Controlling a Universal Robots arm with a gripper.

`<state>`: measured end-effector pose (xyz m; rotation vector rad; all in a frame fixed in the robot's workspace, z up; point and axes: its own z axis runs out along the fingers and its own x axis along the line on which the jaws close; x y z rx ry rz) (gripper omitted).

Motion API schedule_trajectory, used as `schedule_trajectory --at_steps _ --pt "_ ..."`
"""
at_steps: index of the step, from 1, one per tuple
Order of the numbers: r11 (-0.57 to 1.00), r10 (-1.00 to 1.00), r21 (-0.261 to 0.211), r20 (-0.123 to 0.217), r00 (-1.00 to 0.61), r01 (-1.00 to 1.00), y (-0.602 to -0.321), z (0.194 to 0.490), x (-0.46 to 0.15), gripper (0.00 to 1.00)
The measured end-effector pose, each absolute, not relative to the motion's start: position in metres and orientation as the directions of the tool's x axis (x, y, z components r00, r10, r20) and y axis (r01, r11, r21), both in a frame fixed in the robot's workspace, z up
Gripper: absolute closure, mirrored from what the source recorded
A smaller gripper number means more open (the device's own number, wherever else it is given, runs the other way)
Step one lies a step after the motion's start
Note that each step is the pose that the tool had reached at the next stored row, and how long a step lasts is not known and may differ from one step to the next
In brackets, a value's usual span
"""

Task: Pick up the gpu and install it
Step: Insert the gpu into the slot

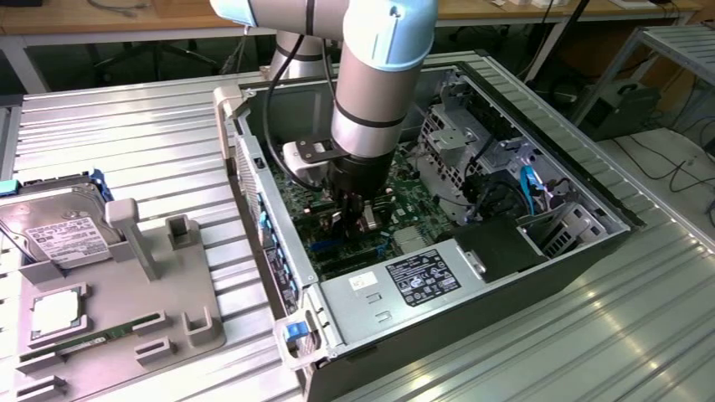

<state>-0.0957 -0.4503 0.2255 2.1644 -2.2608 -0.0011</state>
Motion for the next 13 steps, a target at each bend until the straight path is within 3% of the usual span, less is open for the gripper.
schedule_trajectory --at_steps 13 --pt "0.044 -0.999 0.009 0.008 -0.044 -0.999 -0.4503 0.2246 -0.0957 0.71"
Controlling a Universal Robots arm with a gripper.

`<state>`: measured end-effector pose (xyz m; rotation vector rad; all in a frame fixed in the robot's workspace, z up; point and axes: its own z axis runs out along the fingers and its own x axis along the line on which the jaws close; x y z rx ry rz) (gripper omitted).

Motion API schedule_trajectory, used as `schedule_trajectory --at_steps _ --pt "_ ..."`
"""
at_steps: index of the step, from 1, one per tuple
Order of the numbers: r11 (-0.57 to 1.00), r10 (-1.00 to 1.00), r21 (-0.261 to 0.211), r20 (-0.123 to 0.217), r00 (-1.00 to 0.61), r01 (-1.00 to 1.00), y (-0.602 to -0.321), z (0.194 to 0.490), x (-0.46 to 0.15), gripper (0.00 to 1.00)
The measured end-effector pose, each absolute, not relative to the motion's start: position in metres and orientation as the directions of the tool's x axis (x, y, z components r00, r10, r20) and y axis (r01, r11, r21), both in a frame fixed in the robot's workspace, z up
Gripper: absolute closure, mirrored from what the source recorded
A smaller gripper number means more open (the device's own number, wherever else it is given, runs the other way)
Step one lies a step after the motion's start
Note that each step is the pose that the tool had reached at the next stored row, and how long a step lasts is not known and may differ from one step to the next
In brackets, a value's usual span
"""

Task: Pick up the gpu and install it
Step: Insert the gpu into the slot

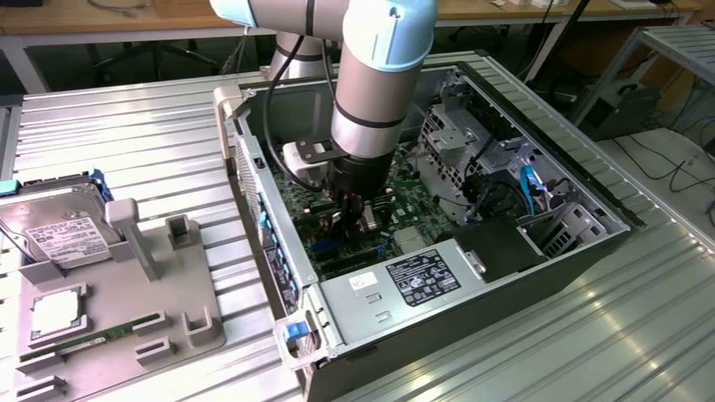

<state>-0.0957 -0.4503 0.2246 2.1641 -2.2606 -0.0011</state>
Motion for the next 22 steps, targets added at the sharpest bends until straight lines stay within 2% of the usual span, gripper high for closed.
schedule_trajectory --at_steps 22 --pt "0.035 -0.999 0.024 0.009 -0.035 -0.999 -0.4525 0.2271 -0.0961 0.71"
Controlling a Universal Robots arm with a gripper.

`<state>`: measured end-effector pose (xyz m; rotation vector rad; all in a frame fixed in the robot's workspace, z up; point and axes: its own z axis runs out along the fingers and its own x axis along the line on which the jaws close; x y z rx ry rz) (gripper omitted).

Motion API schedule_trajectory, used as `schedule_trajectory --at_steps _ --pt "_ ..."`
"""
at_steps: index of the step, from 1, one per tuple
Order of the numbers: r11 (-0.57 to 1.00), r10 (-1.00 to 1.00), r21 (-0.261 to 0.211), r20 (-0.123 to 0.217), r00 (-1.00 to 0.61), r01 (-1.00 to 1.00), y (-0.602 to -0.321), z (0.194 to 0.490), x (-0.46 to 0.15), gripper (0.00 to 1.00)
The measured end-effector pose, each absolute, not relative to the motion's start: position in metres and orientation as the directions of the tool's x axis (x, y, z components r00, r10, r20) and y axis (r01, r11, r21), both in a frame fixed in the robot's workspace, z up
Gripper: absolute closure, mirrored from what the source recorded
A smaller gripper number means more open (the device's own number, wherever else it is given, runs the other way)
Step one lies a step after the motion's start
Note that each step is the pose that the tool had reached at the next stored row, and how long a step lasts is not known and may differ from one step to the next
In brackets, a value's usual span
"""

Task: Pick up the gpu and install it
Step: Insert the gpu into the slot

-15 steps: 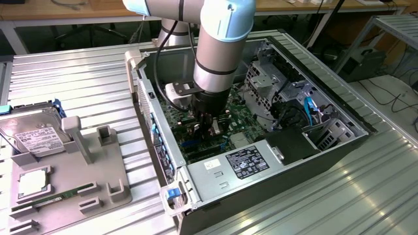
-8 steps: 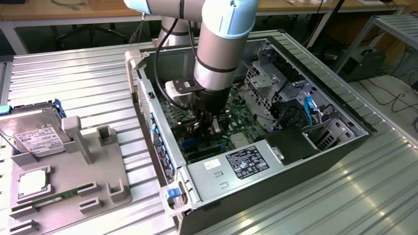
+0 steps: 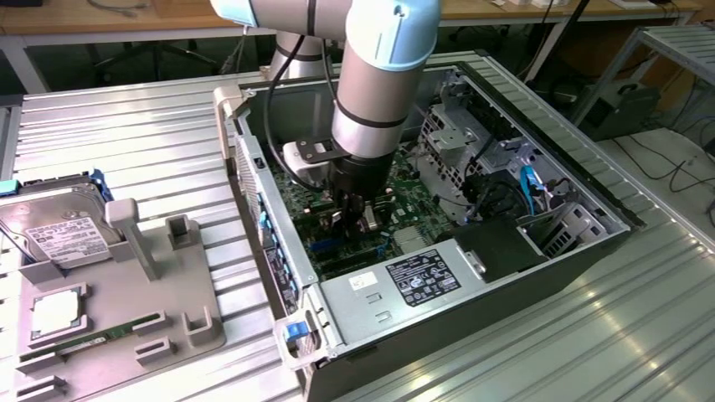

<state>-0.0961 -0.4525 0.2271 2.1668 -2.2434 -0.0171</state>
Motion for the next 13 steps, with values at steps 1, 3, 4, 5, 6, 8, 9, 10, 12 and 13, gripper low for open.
schedule_trajectory --at_steps 1,3,4,5,6,8,9,10,12,13 --pt "0.035 -0.999 0.024 0.009 -0.035 -0.999 -0.4525 0.2271 -0.0961 0.71" --pt "0.035 -0.999 0.024 0.009 -0.035 -0.999 -0.4525 0.2271 -0.0962 0.71" --pt "0.035 -0.999 0.024 0.009 -0.034 -0.999 -0.4525 0.2271 -0.0962 0.71" --pt "0.033 -0.999 0.024 0.009 -0.033 -0.999 -0.4525 0.2270 -0.0962 0.71" --pt "0.032 -0.999 0.024 0.009 -0.031 -0.999 -0.4525 0.2268 -0.0962 0.71" --pt "0.025 -1.000 0.024 0.009 -0.025 -0.999 -0.4525 0.2267 -0.0962 0.71" --pt "0.024 -1.000 0.024 0.009 -0.023 -0.999 -0.4525 0.2266 -0.0962 0.71" --pt "0.023 -1.000 0.024 0.009 -0.023 -0.999 -0.4525 0.2266 -0.0962 0.71" --pt "0.023 -1.000 0.024 0.009 -0.023 -0.999 -0.4525 0.2266 -0.0962 0.71" --pt "0.023 -1.000 0.024 0.009 -0.023 -0.999 -0.4525 0.2265 -0.0962 0.71"
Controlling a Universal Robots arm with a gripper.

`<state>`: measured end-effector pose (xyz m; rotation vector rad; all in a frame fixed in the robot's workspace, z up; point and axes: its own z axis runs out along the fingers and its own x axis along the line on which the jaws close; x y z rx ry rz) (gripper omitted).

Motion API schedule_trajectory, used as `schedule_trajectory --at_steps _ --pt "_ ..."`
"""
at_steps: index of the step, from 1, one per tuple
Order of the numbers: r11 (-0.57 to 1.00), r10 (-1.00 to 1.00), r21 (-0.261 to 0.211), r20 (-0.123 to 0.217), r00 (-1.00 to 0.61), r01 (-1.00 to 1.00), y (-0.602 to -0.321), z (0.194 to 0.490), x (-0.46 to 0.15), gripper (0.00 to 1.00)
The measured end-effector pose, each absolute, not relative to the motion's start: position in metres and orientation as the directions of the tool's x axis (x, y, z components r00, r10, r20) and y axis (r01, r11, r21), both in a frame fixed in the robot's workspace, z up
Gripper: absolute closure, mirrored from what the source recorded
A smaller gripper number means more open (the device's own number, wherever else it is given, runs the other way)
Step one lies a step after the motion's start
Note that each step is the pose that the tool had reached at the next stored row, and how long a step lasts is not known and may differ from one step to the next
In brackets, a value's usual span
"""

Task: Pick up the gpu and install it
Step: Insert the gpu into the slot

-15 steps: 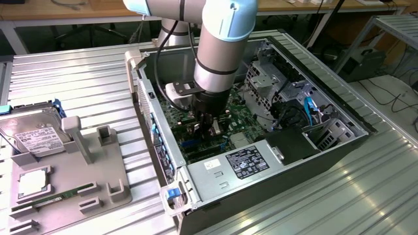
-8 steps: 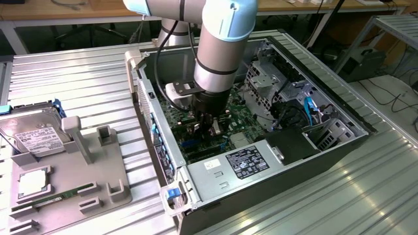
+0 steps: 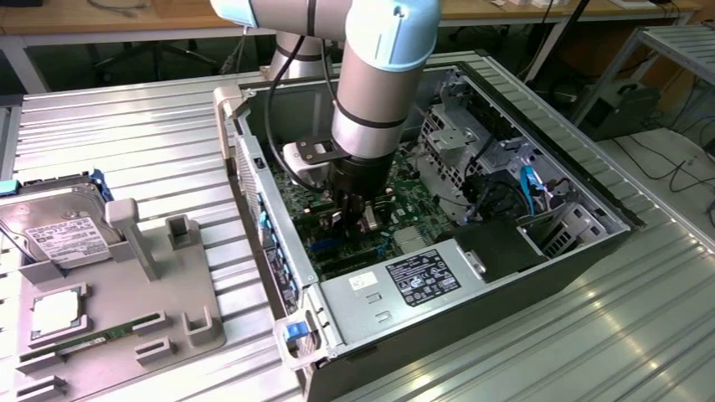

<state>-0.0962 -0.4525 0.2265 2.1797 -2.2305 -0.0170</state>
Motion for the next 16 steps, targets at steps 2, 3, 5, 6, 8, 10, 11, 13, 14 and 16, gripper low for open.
schedule_trajectory --at_steps 2,3,5,6,8,10,11,13,14,16 --pt "0.023 -1.000 0.023 0.008 -0.023 -0.999 -0.4524 0.2256 -0.0962 0.71" --pt "0.023 -1.000 0.024 0.008 -0.023 -0.999 -0.4524 0.2251 -0.0962 0.71" --pt "0.023 -1.000 0.024 0.009 -0.023 -0.999 -0.4525 0.2236 -0.0962 0.71" --pt "0.023 -1.000 0.024 0.009 -0.023 -0.999 -0.4525 0.2232 -0.0962 0.71" --pt "0.023 -1.000 0.024 0.009 -0.023 -0.999 -0.4525 0.2228 -0.0962 0.71" --pt "0.023 -1.000 0.024 0.009 -0.023 -0.999 -0.4525 0.2225 -0.0962 0.71" --pt "0.023 -1.000 0.024 0.009 -0.023 -0.999 -0.4525 0.2224 -0.0962 0.71" --pt "0.023 -1.000 0.024 0.009 -0.023 -0.999 -0.4525 0.2224 -0.0962 0.71" --pt "0.023 -1.000 0.024 0.009 -0.023 -0.999 -0.4525 0.2224 -0.0962 0.71" --pt "0.023 -1.000 0.024 0.009 -0.023 -0.999 -0.4525 0.2224 -0.0962 0.71"
